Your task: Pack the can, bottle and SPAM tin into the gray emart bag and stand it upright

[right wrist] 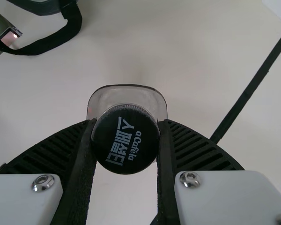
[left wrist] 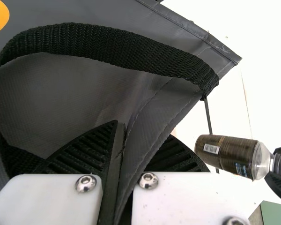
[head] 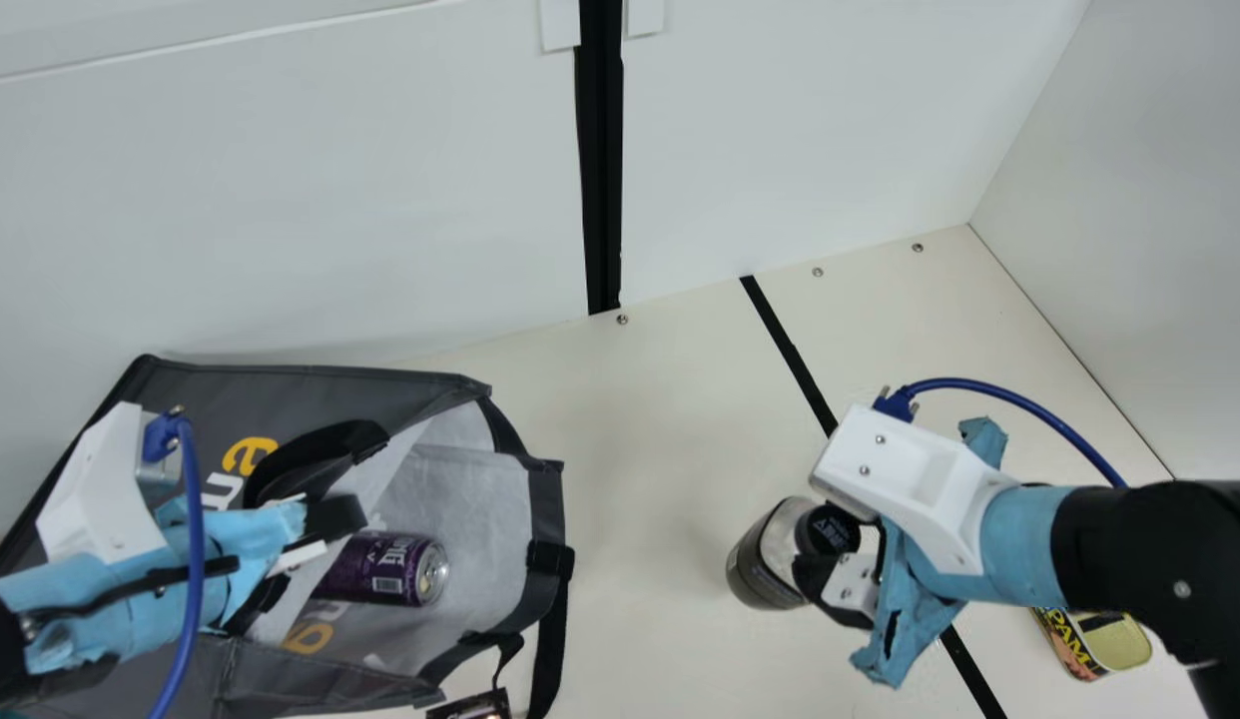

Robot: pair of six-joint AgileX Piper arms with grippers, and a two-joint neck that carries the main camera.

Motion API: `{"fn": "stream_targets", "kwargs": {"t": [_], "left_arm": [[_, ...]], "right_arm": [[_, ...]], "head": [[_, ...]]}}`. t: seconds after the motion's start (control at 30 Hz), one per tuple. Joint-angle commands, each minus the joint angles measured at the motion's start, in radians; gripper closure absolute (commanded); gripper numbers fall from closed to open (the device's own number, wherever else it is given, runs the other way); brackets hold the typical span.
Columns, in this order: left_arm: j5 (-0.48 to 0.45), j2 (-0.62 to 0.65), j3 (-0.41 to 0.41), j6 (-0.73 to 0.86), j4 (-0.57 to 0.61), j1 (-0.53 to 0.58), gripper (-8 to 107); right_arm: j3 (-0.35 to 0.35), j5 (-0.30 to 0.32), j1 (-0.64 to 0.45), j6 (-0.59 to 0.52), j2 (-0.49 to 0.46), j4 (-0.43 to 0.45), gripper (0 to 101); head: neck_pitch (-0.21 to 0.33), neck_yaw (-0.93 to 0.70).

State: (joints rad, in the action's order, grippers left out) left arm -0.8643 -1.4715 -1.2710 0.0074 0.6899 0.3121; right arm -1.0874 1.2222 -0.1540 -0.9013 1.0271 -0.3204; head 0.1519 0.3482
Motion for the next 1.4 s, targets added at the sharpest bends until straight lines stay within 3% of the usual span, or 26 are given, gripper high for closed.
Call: {"fn": "stream_targets", "kwargs": {"t": [0.0, 0.33, 0.5, 0.97, 1.37], "left_arm": [[0.000, 0.000, 0.000, 0.000, 0.000, 0.000, 107], [0.000, 0.000, 0.000, 0.000, 0.000, 0.000, 107], [0.000, 0.000, 0.000, 0.000, 0.000, 0.000, 107], [0.000, 0.000, 0.000, 0.000, 0.000, 0.000, 107], [0.000, 0.000, 0.000, 0.000, 0.000, 0.000, 107]], "right_arm": [[0.003, -0.002, 0.032, 0.027, -0.010, 0.013, 101], [0.016, -0.002, 0.137, 0.122, -0.052, 0.051, 101], [0.000, -0.002, 0.175, 0.149, -0.075, 0.023, 101], [-0.045, -0.002, 0.234, 0.253, -0.125, -0.139, 101], [-0.060, -0.002, 0.109, 0.084, -0.117, -0.377, 101]], "head": [[0.023, 0.001], [0.023, 0.001], [0.023, 0.001], [0.023, 0.001], [0.023, 0.001]]}}
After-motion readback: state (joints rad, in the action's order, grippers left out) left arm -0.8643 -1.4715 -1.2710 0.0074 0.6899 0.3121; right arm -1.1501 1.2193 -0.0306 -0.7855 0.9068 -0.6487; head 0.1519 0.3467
